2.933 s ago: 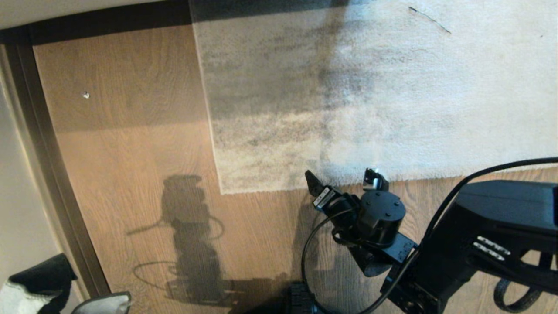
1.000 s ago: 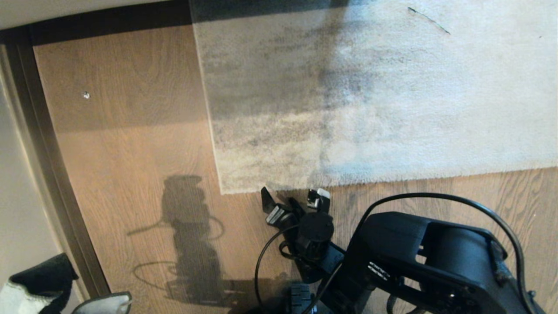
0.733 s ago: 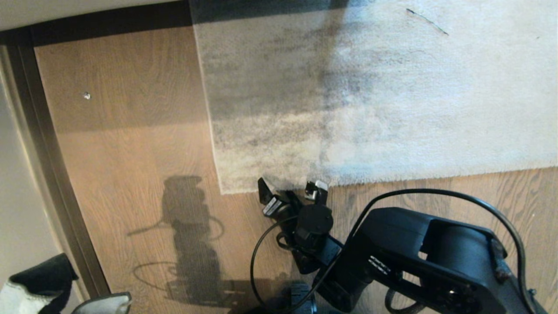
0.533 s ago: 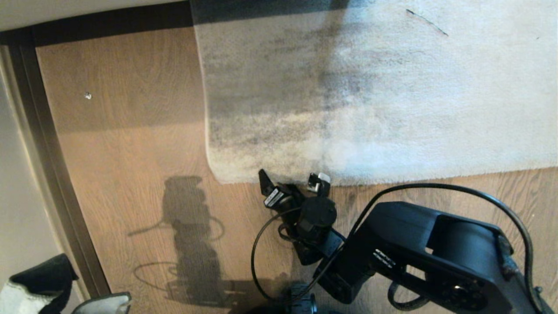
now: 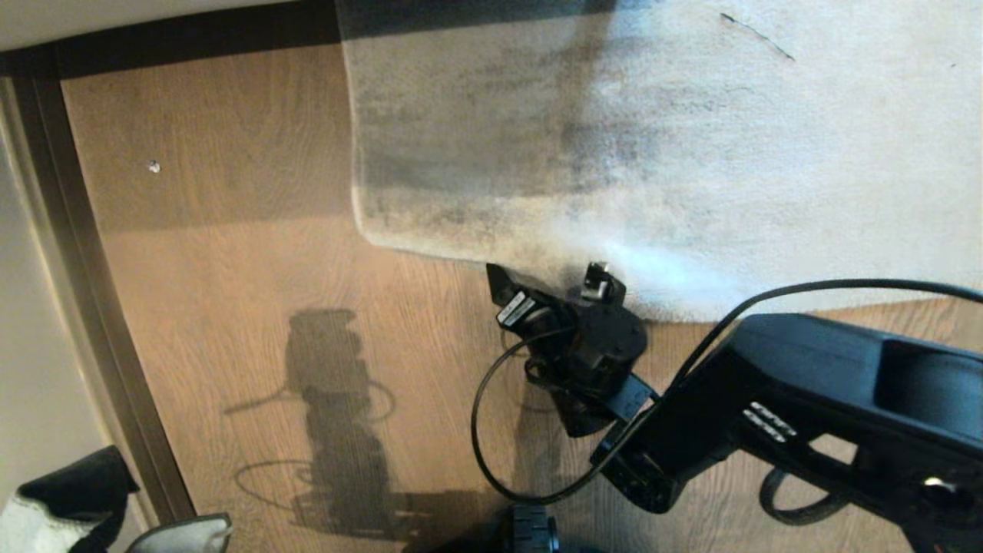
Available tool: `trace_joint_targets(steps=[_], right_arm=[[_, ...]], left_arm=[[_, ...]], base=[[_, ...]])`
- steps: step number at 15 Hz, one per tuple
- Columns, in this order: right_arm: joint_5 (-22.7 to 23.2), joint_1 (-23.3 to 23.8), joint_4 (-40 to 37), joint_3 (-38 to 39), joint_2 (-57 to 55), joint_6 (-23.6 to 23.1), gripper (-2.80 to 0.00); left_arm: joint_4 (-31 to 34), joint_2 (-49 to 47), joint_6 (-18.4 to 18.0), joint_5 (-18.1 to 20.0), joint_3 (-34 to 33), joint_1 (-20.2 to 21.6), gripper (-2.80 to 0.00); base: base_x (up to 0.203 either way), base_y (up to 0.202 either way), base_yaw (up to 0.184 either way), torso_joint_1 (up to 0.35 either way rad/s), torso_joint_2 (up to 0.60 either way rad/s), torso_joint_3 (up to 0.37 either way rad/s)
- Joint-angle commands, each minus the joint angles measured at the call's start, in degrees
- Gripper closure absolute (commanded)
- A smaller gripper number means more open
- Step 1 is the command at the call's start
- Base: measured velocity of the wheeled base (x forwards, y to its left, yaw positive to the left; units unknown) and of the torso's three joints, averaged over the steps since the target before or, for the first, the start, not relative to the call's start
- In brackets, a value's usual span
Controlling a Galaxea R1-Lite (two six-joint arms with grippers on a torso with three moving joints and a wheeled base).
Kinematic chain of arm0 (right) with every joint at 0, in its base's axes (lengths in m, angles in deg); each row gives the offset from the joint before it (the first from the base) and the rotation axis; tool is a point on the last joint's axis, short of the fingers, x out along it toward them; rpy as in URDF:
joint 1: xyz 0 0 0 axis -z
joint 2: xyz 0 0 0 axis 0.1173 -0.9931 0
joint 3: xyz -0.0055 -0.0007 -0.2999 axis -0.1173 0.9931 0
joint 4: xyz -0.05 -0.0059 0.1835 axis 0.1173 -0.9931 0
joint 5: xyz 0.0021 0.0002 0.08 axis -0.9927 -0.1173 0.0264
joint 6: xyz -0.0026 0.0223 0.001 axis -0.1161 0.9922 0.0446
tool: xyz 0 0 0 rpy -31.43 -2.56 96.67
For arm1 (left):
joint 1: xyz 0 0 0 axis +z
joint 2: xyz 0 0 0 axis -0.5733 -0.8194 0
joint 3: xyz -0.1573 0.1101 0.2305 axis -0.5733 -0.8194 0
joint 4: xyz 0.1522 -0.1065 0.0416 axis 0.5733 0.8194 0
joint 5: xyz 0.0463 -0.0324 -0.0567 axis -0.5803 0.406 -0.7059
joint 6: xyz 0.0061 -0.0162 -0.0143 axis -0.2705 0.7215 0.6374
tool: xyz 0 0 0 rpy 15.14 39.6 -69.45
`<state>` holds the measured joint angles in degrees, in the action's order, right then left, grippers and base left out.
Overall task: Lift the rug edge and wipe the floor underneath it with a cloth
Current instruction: Lift up the carpet
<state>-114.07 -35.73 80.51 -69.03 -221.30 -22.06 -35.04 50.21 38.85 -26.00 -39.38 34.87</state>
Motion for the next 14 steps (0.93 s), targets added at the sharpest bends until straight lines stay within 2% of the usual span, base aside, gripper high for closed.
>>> trace_joint_targets(steps=[1,10,14], right_arm=[[-0.2,0.4,1.0,4.0,7.7,-0.2,-2.80],[0.1,2.2,1.6,18.7,15.5,-3.3,-2.80],[-0.1,6.4,2.6,25.2,14.0,-4.3,-2.80]], left_arm=[[0.0,0.0,0.0,0.0,0.0,0.0,0.00],[0.0,0.0,0.0,0.0,0.0,0.0,0.00],[0.0,0.0,0.0,0.0,0.0,0.0,0.00]], base=[[0.000,0.000,0.000,0.000,0.00,0.000],[0.000,0.000,0.000,0.000,0.00,0.000],[0.000,0.000,0.000,0.000,0.00,0.000]])
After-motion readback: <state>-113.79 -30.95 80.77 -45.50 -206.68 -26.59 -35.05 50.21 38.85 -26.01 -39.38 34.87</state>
